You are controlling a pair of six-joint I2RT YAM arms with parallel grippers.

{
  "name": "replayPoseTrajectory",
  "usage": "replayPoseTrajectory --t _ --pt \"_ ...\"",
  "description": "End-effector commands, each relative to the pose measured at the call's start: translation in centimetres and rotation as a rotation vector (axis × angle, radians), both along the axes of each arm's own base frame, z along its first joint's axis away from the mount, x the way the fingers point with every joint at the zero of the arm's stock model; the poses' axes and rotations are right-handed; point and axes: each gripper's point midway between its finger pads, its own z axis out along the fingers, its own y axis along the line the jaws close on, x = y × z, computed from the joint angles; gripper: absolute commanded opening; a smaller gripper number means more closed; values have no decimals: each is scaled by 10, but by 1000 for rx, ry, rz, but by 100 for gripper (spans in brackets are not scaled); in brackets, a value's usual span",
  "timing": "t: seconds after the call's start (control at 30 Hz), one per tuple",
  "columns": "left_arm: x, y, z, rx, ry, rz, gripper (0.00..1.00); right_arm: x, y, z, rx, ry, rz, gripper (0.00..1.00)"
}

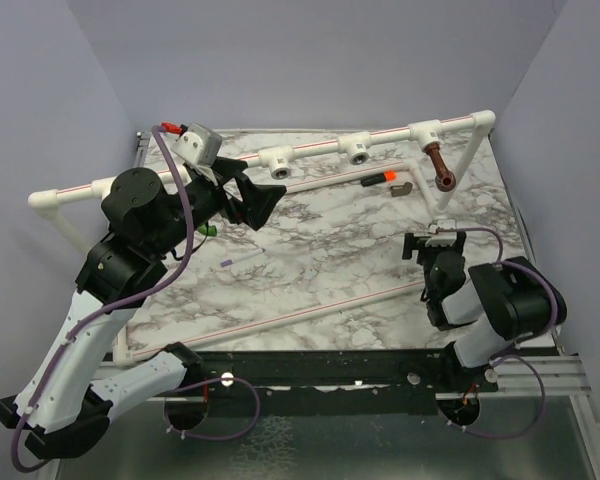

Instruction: Install the water faucets

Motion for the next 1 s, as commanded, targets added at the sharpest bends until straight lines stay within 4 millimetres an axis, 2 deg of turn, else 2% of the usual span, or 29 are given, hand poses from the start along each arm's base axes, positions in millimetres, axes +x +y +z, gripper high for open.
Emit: replayPoseTrajectory --t 0.0,0.2,0.43,0.67,0.83,0.9,0.97 --pt "-2 8 -1 37 -21 33 98 5 6 24 -8 -163 54 100" --pt "-5 10 -6 52 -19 40 98 16 0 14 16 -94 13 100" --pt "-18 48 15 -30 -59 176 98 18 -2 14 21 -91 -1 100" --pt "-47 77 40 -194 -125 217 98 21 -3 12 25 -80 -8 100" --pt "-72 78 64 -234 -192 136 98 30 -6 6 41 -39 -18 100" --pt "-77 76 68 -240 -201 111 98 35 -9 0 62 -1 -12 100" --pt "-76 76 68 -246 -195 113 98 32 -11 3 62 -15 -16 100"
